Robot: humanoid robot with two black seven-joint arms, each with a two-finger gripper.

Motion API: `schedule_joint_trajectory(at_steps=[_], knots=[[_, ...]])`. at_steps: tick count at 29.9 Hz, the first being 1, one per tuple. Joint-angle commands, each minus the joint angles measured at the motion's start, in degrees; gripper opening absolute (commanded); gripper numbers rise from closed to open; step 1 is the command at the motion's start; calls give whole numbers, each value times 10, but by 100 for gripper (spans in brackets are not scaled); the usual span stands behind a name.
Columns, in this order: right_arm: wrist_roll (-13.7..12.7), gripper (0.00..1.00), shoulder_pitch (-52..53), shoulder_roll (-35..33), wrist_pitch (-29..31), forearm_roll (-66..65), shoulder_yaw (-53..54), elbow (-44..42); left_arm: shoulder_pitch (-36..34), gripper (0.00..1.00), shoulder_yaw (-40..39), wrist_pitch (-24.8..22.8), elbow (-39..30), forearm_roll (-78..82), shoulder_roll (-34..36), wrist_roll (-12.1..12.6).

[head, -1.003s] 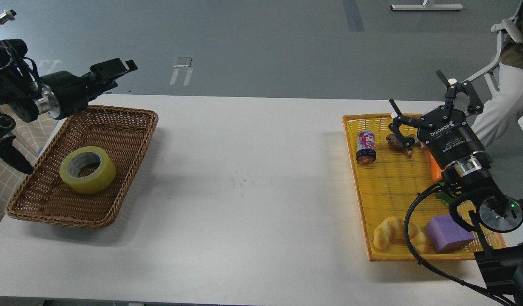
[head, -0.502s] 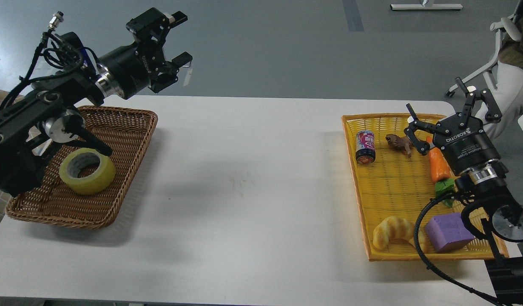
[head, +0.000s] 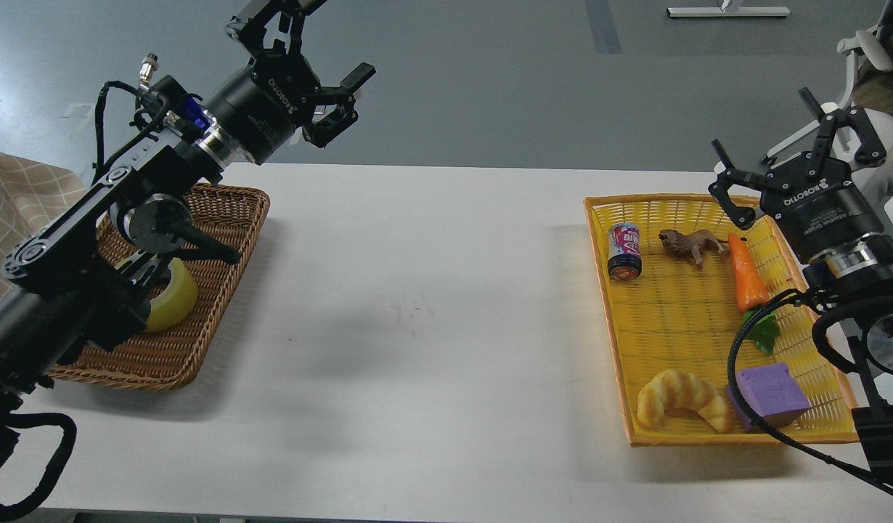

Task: Place and transfer tape with both arms

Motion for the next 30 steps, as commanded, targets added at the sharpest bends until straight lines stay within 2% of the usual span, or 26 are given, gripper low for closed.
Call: schedule_joint_trajectory(at_steps=[1, 16, 30], knots=[[-1, 100, 27, -9, 0, -21, -6, -7, 30, 98, -39, -2, 0, 0, -21, 1], [-1, 100, 177, -2, 0, -58, -114, -121, 48, 98, -78, -2, 0, -34, -31, 2], [-2, 100, 171, 20, 0, -57, -120, -117, 53, 98, -88, -2, 0, -47, -46, 5]])
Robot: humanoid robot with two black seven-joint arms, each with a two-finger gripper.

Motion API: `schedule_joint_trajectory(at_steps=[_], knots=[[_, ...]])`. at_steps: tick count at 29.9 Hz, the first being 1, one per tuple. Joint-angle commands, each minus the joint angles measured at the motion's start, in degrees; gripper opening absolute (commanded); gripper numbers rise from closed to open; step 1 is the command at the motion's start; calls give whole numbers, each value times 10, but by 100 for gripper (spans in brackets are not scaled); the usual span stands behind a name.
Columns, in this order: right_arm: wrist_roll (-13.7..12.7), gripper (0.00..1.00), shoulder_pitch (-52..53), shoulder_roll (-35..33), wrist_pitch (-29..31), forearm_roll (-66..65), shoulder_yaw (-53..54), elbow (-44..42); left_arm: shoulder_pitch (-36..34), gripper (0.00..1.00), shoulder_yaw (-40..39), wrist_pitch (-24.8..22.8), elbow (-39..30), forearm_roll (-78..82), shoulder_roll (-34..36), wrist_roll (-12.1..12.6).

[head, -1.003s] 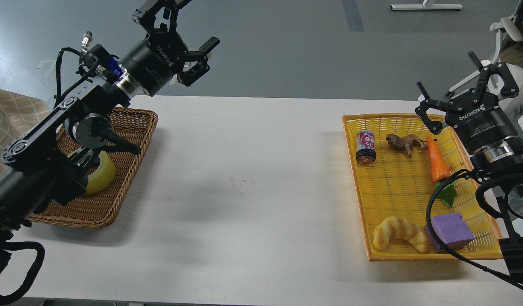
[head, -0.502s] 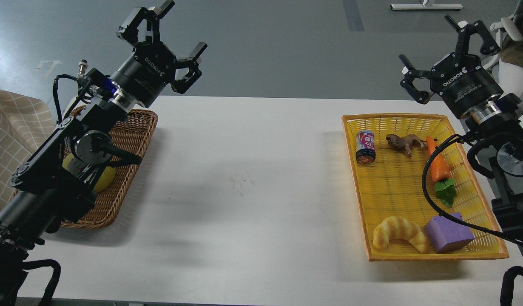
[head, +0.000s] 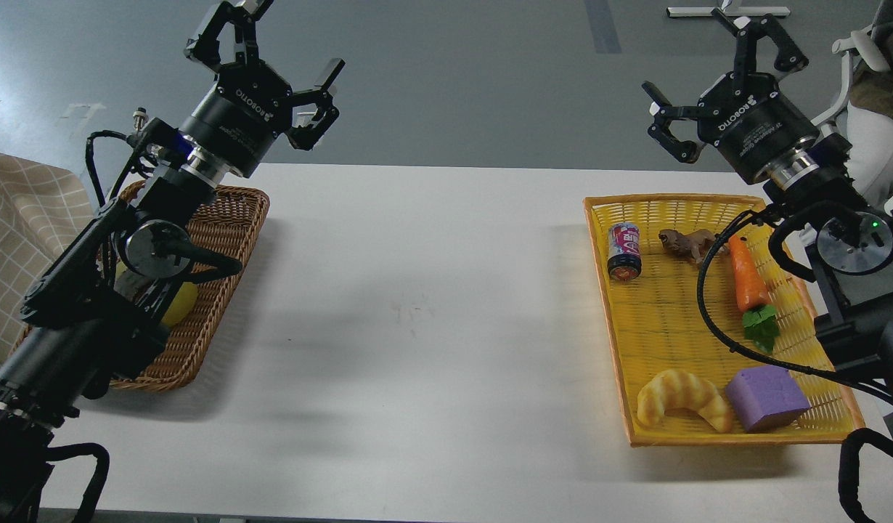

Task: Place and transfer tape with both arms

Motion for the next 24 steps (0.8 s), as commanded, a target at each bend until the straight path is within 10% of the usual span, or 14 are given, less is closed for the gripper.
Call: schedule_joint_trajectory(at_steps=[1, 24], knots=[[-1, 100, -2, 4, 0, 2, 0, 2, 5, 98, -1, 0, 0, 0, -8, 1], [5, 100, -24, 36, 0, 5, 10, 9, 21, 98, -6, 0, 1, 0, -19, -2]])
